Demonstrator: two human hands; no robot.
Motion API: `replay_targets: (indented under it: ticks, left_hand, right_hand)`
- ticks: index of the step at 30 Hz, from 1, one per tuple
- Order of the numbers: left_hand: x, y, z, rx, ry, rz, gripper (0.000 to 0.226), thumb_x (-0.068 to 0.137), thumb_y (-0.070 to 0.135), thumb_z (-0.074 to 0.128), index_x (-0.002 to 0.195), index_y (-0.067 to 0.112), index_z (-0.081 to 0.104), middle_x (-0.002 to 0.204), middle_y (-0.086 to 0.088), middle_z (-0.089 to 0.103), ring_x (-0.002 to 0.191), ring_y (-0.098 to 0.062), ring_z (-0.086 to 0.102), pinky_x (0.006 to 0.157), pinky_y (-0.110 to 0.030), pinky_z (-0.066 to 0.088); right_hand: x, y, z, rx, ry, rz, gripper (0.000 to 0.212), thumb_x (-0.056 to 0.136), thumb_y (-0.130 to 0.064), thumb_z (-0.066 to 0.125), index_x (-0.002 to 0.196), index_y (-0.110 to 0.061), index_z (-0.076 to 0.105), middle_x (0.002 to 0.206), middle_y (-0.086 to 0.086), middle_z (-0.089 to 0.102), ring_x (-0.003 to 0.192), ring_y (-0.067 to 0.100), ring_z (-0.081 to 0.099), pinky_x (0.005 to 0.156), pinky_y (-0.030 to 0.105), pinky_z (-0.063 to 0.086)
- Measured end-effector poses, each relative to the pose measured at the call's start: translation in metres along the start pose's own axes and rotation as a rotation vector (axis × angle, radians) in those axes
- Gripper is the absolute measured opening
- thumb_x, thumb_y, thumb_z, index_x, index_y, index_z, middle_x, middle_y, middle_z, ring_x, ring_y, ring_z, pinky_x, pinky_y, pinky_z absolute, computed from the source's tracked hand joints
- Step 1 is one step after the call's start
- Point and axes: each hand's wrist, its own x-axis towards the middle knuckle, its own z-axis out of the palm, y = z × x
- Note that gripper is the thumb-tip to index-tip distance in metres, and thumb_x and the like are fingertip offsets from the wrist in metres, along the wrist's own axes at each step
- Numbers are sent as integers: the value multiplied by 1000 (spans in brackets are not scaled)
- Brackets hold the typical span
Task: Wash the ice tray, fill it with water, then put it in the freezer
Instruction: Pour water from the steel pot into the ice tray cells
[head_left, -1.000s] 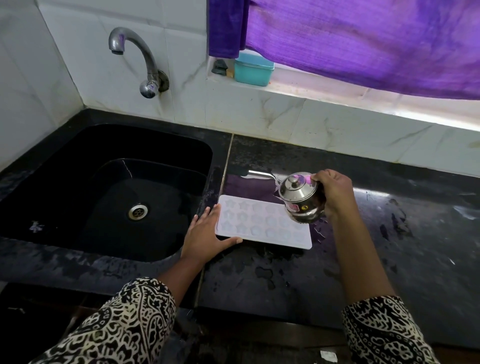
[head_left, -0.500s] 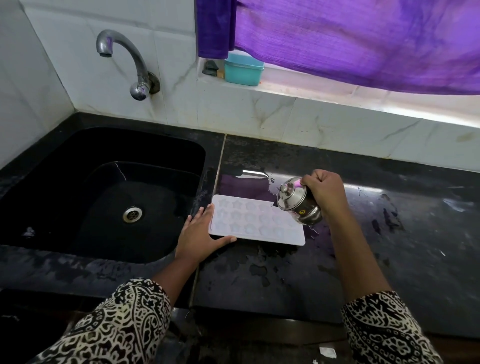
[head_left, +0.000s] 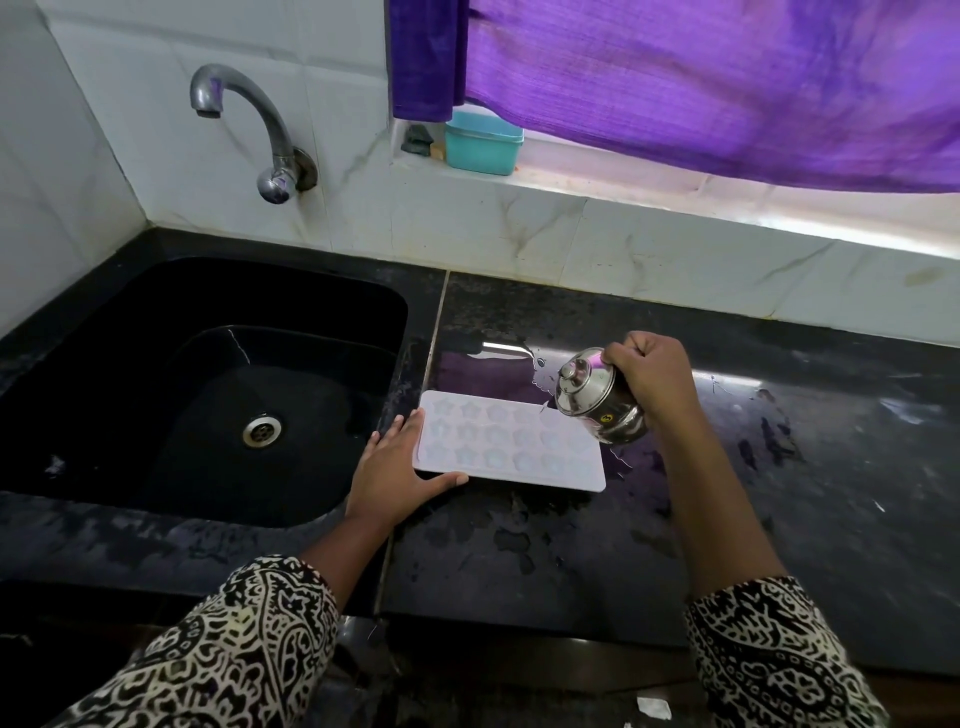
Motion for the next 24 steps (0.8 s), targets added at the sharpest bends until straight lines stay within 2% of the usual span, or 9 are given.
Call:
replay_targets:
  ticks: [3,5,7,11,16,24]
  left_hand:
    - [0,1,-1,0,3,1,123,55,90,41,153,21,15,158,5,23,147,-8,11,118,-31,3]
    - [0,2,-1,10,2,-1,117,64,84,53,153,20,14,159,5,22,147,-9,10,118,-31,3]
    - [0,2,-1,15,0,-1,113,67,80,57,153,20,14,159,5,22,147,-9,10,118,-31,2]
    - [1,0,0,16,0,4,125,52,92,34,154,21,14,159,5,23,147,-8,10,118,-31,3]
    - [0,-1,2,14,11,4,126,51,92,32,154,22,14,159,6,23,147,-7,10,118,-31,2]
    - [0,-1,1,17,-3,-11,120,60,88,48,154,22,12,159,4,21,147,-8,9,119,-32,2]
  right_hand:
    - [1,-1,-1,-6,5,2,35,78,-10,63,52,-17,40,52,0,42,53,13,39,58,29,37]
    - [1,-1,-2,-3,6,1,36,78,-9,63,51,-17,40,52,-1,42,52,13,39,59,29,39]
    - [1,-3,-3,-2,9,-6,37,78,-9,63,51,-18,40,51,-1,41,51,12,38,58,27,38]
    - [0,-5,-4,9,10,-17,39,78,-7,63,50,-18,38,50,-2,39,49,12,36,54,25,35]
    - [1,-6,-5,14,9,-17,38,77,-9,63,50,-18,38,50,-1,39,51,14,37,56,28,36]
    - [1,-13,-7,21,11,-32,38,78,-9,62,51,-19,38,51,-2,39,50,12,35,53,25,34]
